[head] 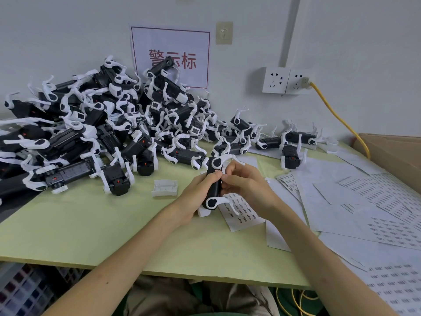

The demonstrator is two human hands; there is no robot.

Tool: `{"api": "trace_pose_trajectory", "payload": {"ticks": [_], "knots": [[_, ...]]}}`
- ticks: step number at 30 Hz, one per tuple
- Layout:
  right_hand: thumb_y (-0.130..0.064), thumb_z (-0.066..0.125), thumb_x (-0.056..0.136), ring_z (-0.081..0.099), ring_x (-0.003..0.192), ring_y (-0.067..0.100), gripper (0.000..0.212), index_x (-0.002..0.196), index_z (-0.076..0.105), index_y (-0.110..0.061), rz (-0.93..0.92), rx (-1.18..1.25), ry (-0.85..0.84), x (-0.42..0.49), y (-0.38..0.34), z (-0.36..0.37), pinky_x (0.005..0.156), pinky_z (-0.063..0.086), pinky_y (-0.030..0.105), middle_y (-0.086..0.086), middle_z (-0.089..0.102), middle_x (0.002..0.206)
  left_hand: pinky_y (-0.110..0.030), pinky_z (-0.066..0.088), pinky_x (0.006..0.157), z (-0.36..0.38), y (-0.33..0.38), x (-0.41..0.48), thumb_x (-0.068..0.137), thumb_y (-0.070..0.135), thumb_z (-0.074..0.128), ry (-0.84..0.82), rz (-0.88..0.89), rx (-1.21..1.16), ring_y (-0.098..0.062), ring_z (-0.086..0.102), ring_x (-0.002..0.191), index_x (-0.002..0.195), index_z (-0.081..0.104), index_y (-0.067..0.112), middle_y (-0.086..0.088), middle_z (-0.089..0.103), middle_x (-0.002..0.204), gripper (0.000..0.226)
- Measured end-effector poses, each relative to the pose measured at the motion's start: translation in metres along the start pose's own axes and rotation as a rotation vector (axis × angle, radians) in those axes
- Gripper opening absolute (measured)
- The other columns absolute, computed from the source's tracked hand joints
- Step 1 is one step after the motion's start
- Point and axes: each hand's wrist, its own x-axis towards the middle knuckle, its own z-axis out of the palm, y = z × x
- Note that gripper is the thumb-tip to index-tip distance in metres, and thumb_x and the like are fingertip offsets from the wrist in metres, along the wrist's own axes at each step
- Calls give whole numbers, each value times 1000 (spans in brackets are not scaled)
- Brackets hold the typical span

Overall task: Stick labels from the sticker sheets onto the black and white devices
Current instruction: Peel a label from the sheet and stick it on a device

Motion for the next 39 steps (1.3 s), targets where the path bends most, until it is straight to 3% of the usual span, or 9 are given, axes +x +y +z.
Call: {"api": "trace_pose_trajectory", "payload": {"ticks": [5,12,15,20,24,30,36,39], "knots": [[-3,63,78,62,66,23,12,76,52,-7,19,29,0,2,2,-1,75,56,33,10,60,74,-17,51,62,-1,-3,1,84,44,60,-1,26,-26,-7,65,68,85,67,21,7,69,72,24],[13,53,92,62,61,23,27,74,51,-6,25,5,128,4,0,-1,69,55,31,9,61,66,-18,54,68,0,-5,5,78,40,65,0,5,-53,-6,69,76,101,68,21,9,74,80,30],[12,53,91,58,55,21,28,71,50,-7,10,9,268,4,-2,-4,62,52,29,7,59,61,-18,48,60,0,-2,3,76,52,70,-21,7,-102,-9,61,69,99,65,18,5,67,78,41],[10,55,91,43,50,16,34,66,48,-11,-76,96,440,4,-6,-11,52,42,25,3,49,54,-22,41,55,-3,1,2,83,80,54,-33,13,-61,-11,53,61,103,64,18,0,62,77,66],[6,57,92,41,52,16,32,67,46,-12,-91,162,545,4,-9,-17,54,40,25,2,48,55,-23,40,58,0,0,3,82,65,57,3,5,-71,-9,54,62,106,64,15,3,62,77,56],[5,57,91,42,52,15,33,65,45,-11,-96,187,588,4,-11,-21,53,42,24,1,48,55,-23,43,54,-1,4,2,106,47,41,-49,-53,-138,-11,56,59,103,59,16,2,63,75,36],[2,53,94,46,54,18,26,71,49,-10,-95,204,563,5,-9,-22,57,44,27,3,50,58,-27,43,58,5,6,-3,107,39,36,-95,-60,-132,-13,53,59,102,55,13,-2,60,71,33],[-1,47,97,54,57,19,20,81,57,-7,-114,250,542,5,-9,-23,65,49,31,4,55,62,-29,43,55,1,7,-4,95,42,48,-119,-85,-206,-15,50,56,101,53,12,-4,57,72,30]]}}
